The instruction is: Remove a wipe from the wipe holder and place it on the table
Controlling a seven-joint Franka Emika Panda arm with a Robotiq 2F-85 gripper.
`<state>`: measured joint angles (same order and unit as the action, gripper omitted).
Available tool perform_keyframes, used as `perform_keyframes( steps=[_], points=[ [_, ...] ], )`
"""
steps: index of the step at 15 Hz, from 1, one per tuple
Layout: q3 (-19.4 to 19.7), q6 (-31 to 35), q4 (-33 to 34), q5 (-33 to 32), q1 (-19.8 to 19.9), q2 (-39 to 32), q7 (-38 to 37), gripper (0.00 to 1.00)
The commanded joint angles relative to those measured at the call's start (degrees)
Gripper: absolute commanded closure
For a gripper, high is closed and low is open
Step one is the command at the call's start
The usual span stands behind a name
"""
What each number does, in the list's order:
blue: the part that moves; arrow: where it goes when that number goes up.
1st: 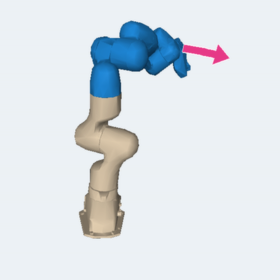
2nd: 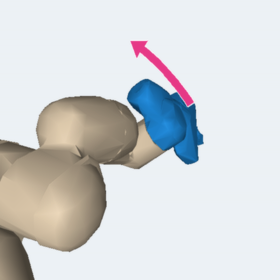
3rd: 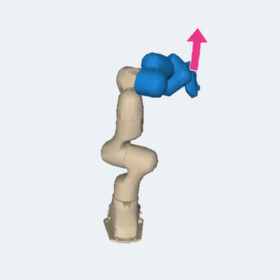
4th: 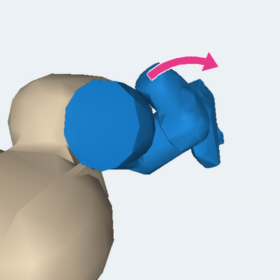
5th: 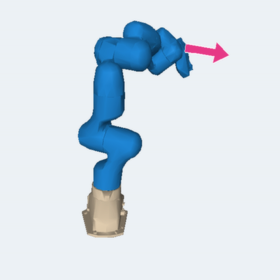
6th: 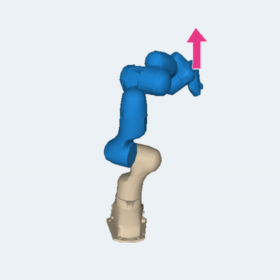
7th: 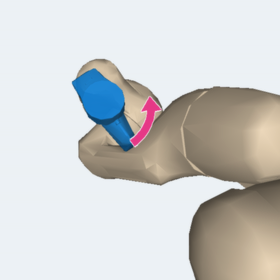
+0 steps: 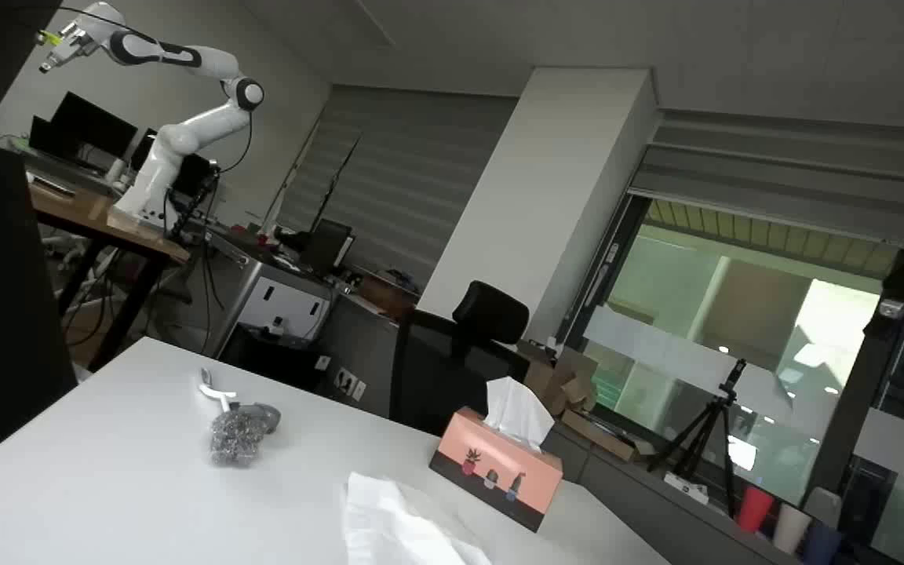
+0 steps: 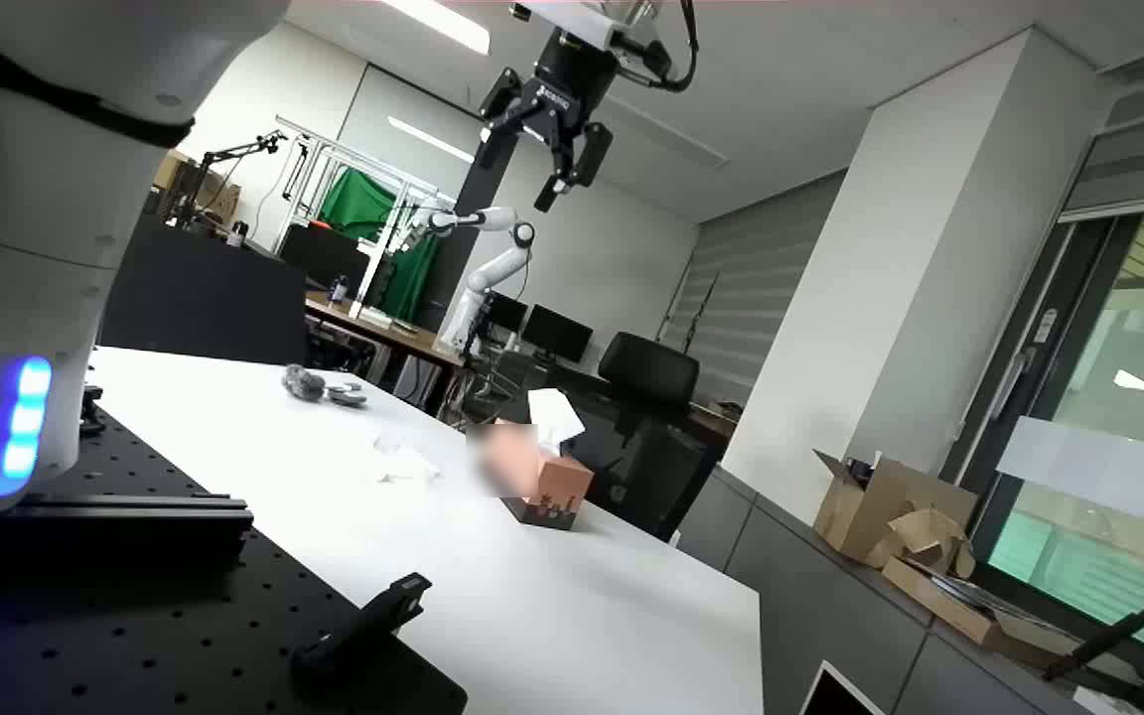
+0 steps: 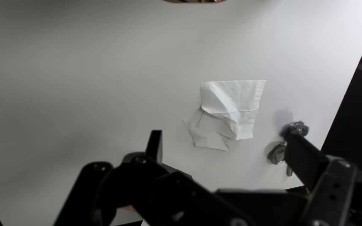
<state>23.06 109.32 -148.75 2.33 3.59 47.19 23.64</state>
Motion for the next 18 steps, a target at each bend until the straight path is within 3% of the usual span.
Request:
perform_keyframes(
  steps=[1,11,14,18],
  points=[
    [-0.8,-0.1,0.1,0.8,1.1,-0.4,0.7,0.0],
    [-0.8,-0.1,0.1,0.8,1.1,-0.4,0.7,0.0],
    [0.7,-0.1,3.4,-2.5,-2.2,-5.6,10.5,0.0],
    [1.4,7.6,9.2,-4.5,-5.1,-18.0,22.0,0.0]
  ],
)
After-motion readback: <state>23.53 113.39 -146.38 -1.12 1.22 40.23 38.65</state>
